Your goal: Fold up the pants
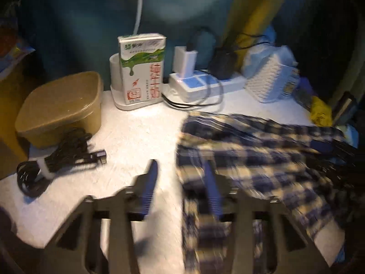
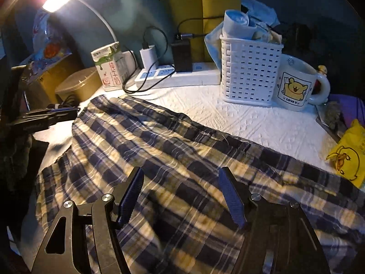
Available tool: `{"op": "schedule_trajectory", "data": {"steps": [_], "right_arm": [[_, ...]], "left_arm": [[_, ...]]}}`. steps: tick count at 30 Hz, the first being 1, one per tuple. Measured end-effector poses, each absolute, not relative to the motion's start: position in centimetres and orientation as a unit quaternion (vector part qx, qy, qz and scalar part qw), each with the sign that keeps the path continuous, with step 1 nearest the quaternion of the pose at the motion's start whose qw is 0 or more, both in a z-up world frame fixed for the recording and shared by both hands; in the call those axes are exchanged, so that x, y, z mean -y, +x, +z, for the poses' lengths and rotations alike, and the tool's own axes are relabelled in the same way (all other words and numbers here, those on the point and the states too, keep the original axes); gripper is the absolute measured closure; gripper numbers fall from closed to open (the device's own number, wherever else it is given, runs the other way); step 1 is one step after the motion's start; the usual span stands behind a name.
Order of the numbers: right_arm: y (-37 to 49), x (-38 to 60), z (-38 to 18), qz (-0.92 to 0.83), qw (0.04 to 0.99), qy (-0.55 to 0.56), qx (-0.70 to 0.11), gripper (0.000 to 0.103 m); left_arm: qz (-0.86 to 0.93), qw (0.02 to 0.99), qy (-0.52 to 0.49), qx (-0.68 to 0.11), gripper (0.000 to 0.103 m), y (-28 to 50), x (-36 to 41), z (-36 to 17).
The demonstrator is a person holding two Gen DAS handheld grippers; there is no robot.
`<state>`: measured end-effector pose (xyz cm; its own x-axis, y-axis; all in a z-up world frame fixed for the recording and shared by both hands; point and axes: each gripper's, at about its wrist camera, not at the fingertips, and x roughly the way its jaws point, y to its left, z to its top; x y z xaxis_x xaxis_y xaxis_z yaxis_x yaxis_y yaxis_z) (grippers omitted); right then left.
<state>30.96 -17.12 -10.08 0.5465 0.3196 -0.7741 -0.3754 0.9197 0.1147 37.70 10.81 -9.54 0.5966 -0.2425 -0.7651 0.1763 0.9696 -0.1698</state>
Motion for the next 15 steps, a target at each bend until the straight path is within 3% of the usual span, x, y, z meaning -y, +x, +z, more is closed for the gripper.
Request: {"op": "schedule_trajectory", "data": {"steps": [8,13,14,15], "right_arm": [[27.9,18.0,-9.4,0.194,0.880,-0.026,-0.432,0.033],[26.0,18.9,-8.9,0.185,0.884,-0.022,-0.428,0.033],[25.7,19.0,-8.9,0.184,0.885,-0.022,-0.428,0.033],[25.4,19.2,-8.9,0.183,0.885,-0.021,-0.428,0.033]], "left_arm": [[-0.136,0.873,0.018,-0.469,0.057,32.2,-7.7,-11.4],[-0.129,0.868,-0.001,-0.480,0.057,29.9,-8.4,-12.7],[-0.126,0.869,-0.001,-0.479,0.059,29.6,-8.5,-12.9],[-0.123,0.871,-0.001,-0.476,0.072,29.3,-8.5,-12.9]]}}
